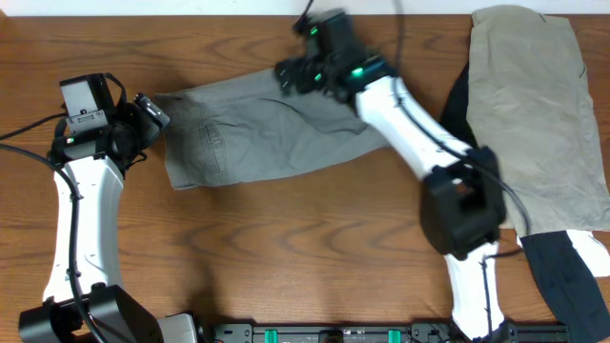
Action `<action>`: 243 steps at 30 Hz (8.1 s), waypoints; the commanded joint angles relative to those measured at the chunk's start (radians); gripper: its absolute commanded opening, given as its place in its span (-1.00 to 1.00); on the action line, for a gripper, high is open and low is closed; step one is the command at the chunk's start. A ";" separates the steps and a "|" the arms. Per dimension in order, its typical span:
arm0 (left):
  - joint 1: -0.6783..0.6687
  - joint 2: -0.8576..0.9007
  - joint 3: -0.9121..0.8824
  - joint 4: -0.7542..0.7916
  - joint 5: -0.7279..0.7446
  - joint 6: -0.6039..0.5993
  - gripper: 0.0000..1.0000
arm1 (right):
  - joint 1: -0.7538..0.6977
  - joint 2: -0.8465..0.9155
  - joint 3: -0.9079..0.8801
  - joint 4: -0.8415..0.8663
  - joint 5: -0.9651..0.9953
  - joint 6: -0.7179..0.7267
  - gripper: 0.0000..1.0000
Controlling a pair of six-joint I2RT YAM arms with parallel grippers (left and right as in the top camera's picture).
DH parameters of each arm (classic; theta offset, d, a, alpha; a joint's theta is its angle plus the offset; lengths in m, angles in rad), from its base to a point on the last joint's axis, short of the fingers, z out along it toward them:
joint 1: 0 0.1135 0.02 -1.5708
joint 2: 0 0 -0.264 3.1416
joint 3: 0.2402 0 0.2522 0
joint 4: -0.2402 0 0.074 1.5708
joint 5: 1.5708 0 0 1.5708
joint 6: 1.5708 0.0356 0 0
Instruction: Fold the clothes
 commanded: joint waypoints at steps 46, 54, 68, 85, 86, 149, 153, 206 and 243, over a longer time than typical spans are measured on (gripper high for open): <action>-0.076 0.032 0.010 0.004 -0.054 0.007 0.96 | 0.041 0.274 0.019 0.653 0.176 0.254 -0.62; -0.231 0.062 0.010 0.105 -0.054 0.310 0.98 | -0.093 0.199 0.174 0.479 -0.079 0.249 -0.46; -0.351 0.346 0.053 0.335 -0.019 0.438 -0.30 | -0.269 -0.005 0.349 -0.192 -0.151 0.060 -0.27; -0.371 0.606 0.069 0.751 -0.036 0.437 -0.63 | -0.246 -0.010 0.345 -0.407 -0.148 0.047 -0.22; -0.371 0.628 0.069 0.771 -0.036 0.437 -0.63 | -0.246 -0.010 0.345 -0.411 -0.148 0.047 -0.22; -0.184 0.669 0.068 0.933 -0.291 0.208 -0.63 | -0.140 0.465 0.344 0.097 -0.003 0.276 -0.53; -0.175 0.669 0.068 0.931 -0.291 0.209 -0.63 | -0.187 0.465 0.344 0.093 -0.006 0.276 -0.52; -0.174 0.260 0.068 0.281 0.100 0.450 0.97 | -0.419 0.069 0.253 -0.636 -0.076 -0.006 -0.26; -0.067 0.388 0.091 0.150 0.284 0.487 0.96 | -0.399 0.286 0.240 -0.626 -0.039 -0.024 -0.97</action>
